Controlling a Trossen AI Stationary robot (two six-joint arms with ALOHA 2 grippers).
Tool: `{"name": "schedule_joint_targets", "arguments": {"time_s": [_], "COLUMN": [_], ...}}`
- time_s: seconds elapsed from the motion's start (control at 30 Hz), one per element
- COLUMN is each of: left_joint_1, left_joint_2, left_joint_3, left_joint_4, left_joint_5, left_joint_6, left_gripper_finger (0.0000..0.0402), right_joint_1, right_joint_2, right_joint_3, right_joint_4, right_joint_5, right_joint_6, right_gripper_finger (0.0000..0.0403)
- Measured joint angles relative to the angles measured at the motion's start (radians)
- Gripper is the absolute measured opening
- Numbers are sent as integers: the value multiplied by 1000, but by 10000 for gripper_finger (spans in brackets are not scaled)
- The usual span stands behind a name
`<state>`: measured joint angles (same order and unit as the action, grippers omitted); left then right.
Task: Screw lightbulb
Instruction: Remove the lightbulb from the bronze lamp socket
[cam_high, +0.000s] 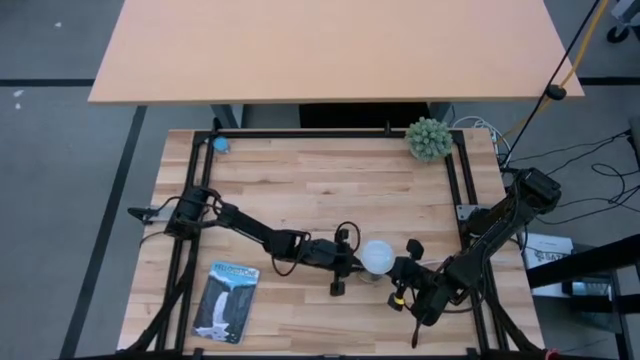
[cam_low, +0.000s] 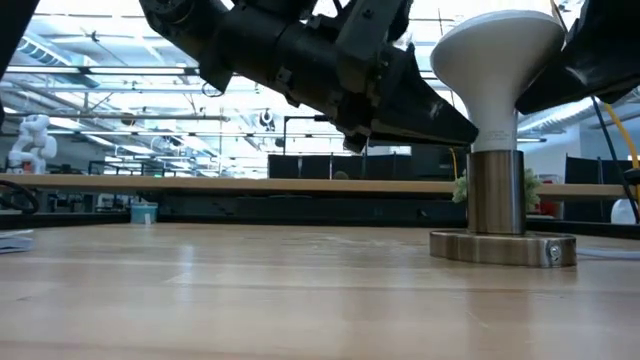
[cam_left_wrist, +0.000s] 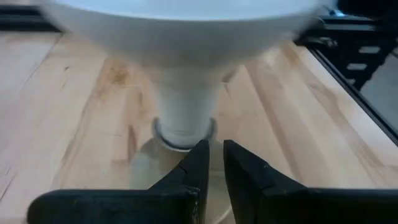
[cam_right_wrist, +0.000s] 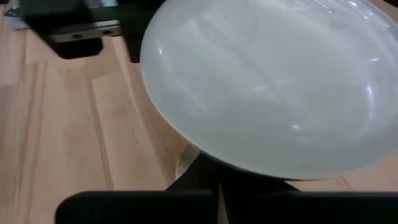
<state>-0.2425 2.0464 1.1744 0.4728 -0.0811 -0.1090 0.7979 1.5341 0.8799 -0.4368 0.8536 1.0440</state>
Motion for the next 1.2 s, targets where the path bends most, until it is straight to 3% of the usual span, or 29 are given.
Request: {"name": "schedule_joint_targets", "arguments": {"time_s": [0.1, 0.27, 0.37, 0.67, 1.0, 1.2], "left_joint_1": [-13, 5, 27, 36, 1, -26], "left_joint_2": [0, 0, 0, 0, 0, 1], "left_joint_3": [0, 0, 0, 0, 0, -2], "left_joint_4": [-6, -30, -15, 64, 57, 63], "left_joint_5": [-12, -159, -164, -58, -68, 33], "left_joint_6": [46, 42, 13, 13, 12, 14], "left_gripper_finger": [53, 53, 53, 53, 52, 52], "right_joint_1": [0, 0, 0, -1, -29, -35], "right_joint_2": [0, 0, 0, 0, 0, 0], "right_joint_3": [0, 0, 0, 0, 0, 0], "right_joint_4": [-7, 11, 22, 17, -14, -81], "right_joint_5": [0, -23, -23, -22, -35, -13], "right_joint_6": [13, 11, 10, -10, -13, 20], "right_gripper_finger": [0, 0, 0, 0, 0, 0]}}
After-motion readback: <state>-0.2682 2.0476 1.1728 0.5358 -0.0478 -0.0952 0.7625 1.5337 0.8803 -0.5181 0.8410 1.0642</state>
